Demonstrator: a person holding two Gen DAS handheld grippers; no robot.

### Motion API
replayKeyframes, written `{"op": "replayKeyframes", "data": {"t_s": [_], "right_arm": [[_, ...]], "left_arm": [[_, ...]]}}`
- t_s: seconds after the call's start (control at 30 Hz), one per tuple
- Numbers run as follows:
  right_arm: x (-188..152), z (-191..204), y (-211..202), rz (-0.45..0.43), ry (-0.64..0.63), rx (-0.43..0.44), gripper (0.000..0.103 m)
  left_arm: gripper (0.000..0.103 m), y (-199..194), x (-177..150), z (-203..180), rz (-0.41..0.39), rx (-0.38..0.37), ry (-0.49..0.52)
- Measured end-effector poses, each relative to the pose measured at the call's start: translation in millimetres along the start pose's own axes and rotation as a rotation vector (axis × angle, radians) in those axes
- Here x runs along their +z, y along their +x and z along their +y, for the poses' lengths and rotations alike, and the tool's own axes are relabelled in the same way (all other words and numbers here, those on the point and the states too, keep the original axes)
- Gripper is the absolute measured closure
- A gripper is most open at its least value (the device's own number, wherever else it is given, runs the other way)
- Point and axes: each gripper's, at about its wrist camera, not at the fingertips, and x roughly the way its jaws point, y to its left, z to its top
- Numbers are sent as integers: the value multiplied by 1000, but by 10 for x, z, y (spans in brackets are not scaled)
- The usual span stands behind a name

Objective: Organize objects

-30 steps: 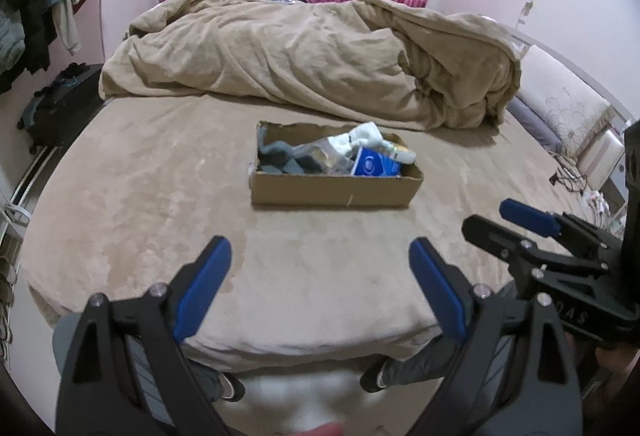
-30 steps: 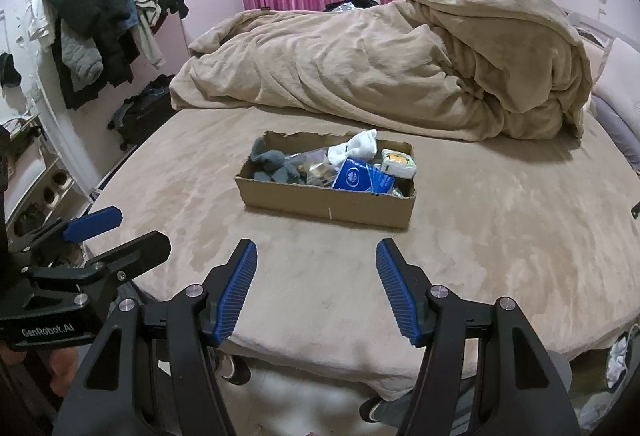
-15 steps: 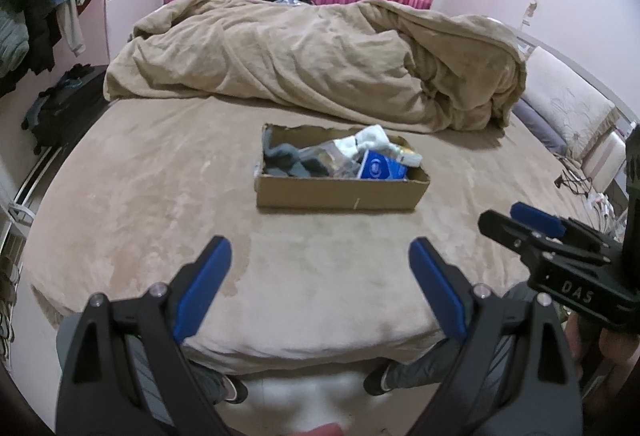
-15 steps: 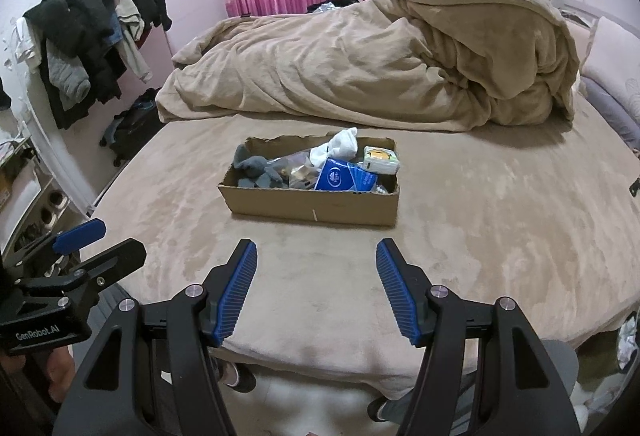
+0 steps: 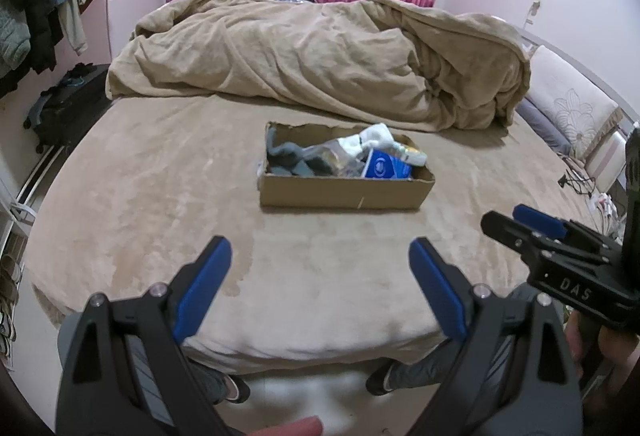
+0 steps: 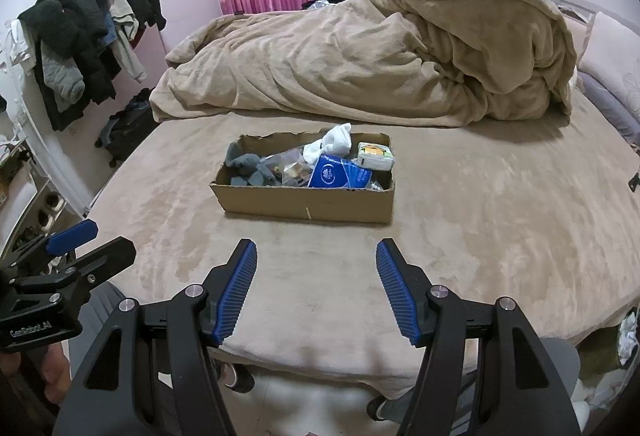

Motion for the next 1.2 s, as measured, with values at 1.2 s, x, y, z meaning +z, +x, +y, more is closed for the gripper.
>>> {"op": "replayKeyframes", "data": {"t_s": [1.2], "right_arm": [[-17,5,52,-8,-17,-40,38]], "left_arm": [[11,45,37,11,-6,33,11]]}}
